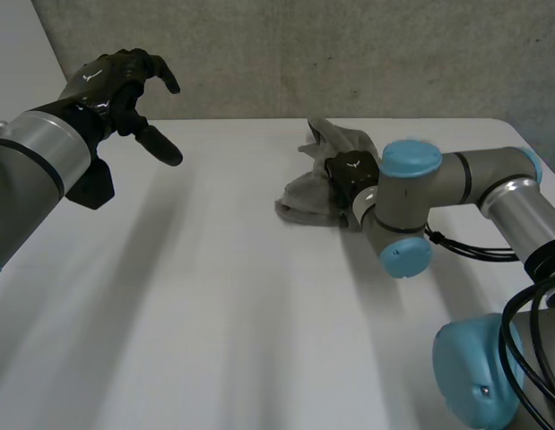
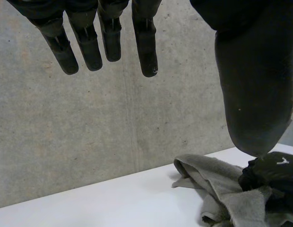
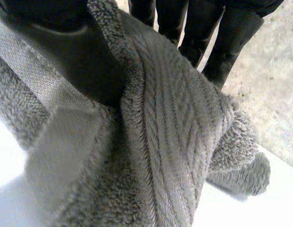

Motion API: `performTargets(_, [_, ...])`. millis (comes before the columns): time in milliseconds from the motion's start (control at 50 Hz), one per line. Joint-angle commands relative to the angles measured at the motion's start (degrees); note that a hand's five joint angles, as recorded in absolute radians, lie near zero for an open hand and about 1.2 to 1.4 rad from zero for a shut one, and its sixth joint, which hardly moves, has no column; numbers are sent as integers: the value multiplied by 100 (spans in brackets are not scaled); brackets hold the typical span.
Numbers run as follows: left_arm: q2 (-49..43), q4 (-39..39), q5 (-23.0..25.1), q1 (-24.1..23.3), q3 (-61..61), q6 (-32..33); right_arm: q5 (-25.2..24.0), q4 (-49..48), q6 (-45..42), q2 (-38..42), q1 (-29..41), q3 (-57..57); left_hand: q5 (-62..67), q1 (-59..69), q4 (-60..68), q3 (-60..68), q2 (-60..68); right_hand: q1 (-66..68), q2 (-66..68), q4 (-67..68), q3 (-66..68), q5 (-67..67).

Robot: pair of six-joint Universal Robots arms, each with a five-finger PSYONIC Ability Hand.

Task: Fold the towel.

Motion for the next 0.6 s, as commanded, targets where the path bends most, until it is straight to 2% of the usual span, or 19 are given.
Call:
performTargets(20, [37, 17, -4, 6, 13, 0, -54, 561, 51, -743, 275, 346, -140, -411, -386, -392, -327, 737, 610, 372, 606, 573])
performTargets(140, [82, 17, 4, 59, 83, 0, -71, 860, 253, -1385, 1048, 1234, -157, -428, -402, -409, -344, 737, 610, 372, 606, 573])
performTargets(240, [204, 26, 4, 155, 118, 0, -141, 518, 841, -1920, 2319, 2523, -174, -444, -419, -426, -361, 737, 610, 372, 606, 573])
performTargets(300, [222, 43, 4, 243, 144, 0, -203, 385, 904, -2000, 2657, 2719, -174, -444, -419, -426, -361, 737, 610, 372, 606, 573])
performTargets(340, [222, 43, 4, 278, 162, 0, -273, 297, 939, -2123, 3243, 2903, -190, -461, -436, -442, -377, 737, 610, 372, 606, 573])
performTargets(360, [222, 43, 4, 305, 171, 0, -273, 297, 939, -2123, 3246, 2904, -224, -495, -469, -476, -411, 737, 610, 372, 606, 573])
performTargets(400, [222, 43, 13, 331, 171, 0, -238, 341, 921, -2193, 3456, 2895, -224, -495, -470, -476, -411, -3305, -3433, -3671, -3437, -3470])
performTargets(420, [222, 43, 13, 331, 171, 0, -238, 341, 921, -2193, 3457, 2895, -224, -495, -470, -476, -411, -3327, -3454, -3692, -3459, -3492])
performTargets(460, [214, 43, 13, 349, 171, 0, -177, 394, 904, -2333, 3404, 2860, -224, -495, -470, -476, -411, -4785, -4912, -5150, -4917, -4950])
performTargets(480, [205, 43, 13, 366, 171, 0, -177, 394, 904, -2334, 3404, 2860, -224, -495, -470, -476, -411, -4791, -4918, -5156, -4923, -4955])
performTargets(520, [205, 43, 13, 367, 171, 0, -98, 420, 895, -2535, 3011, 2869, -224, -495, -470, -476, -411, -6263, -6390, -6628, -6394, -6427])
performTargets(600, [135, 43, 31, 384, 171, 0, -71, 455, 886, -2712, 2446, 2860, -241, -512, -486, -493, -428, -6263, -6390, -6628, -6394, -6427])
